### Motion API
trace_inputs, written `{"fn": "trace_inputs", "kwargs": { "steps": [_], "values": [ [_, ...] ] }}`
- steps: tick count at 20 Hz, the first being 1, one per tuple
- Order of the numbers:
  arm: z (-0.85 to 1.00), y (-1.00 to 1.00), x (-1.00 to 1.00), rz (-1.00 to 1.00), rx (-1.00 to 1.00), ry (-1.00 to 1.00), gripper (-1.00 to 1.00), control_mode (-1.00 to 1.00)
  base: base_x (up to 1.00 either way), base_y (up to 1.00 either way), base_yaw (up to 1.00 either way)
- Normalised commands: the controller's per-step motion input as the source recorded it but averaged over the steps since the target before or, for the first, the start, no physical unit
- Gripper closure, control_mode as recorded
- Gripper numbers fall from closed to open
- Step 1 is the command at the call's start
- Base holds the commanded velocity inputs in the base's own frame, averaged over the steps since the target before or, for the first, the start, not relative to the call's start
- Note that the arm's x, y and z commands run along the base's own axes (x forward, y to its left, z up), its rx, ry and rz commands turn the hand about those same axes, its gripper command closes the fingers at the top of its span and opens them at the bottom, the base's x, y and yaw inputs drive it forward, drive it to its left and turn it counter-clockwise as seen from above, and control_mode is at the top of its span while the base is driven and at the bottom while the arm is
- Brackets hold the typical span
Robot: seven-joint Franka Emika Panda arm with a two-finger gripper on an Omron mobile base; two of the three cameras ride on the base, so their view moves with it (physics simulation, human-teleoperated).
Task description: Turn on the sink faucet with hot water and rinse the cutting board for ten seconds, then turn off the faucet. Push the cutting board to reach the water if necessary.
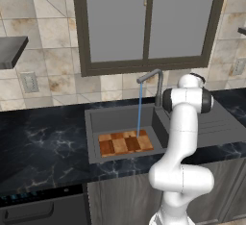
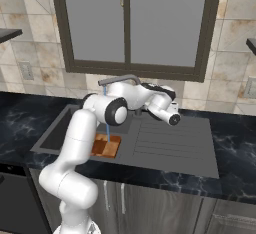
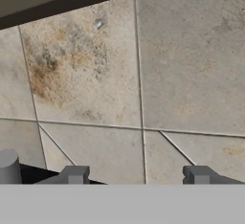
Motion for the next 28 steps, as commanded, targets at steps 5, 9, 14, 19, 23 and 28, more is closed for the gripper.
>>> {"fn": "trace_inputs", "kwargs": {
  "steps": [5,9,14,19,23,28],
  "values": [
    [0.00,0.36,0.13,0.03,0.00,0.00,-1.00,-1.00,0.00,0.00,0.00],
    [0.02,0.36,0.15,0.02,0.00,0.00,-1.00,-1.00,0.00,0.00,0.00],
    [0.04,0.39,0.16,0.00,0.00,0.00,-1.00,-1.00,0.00,0.00,0.00],
    [0.05,0.40,0.15,0.00,0.00,0.00,-1.00,-1.00,0.00,0.00,0.00],
    [0.05,0.46,0.14,0.00,0.00,0.00,-1.00,-1.00,0.00,0.00,0.00],
    [0.06,0.50,0.20,0.00,0.00,0.00,-1.00,-1.00,0.00,0.00,0.00]
  ]
}}
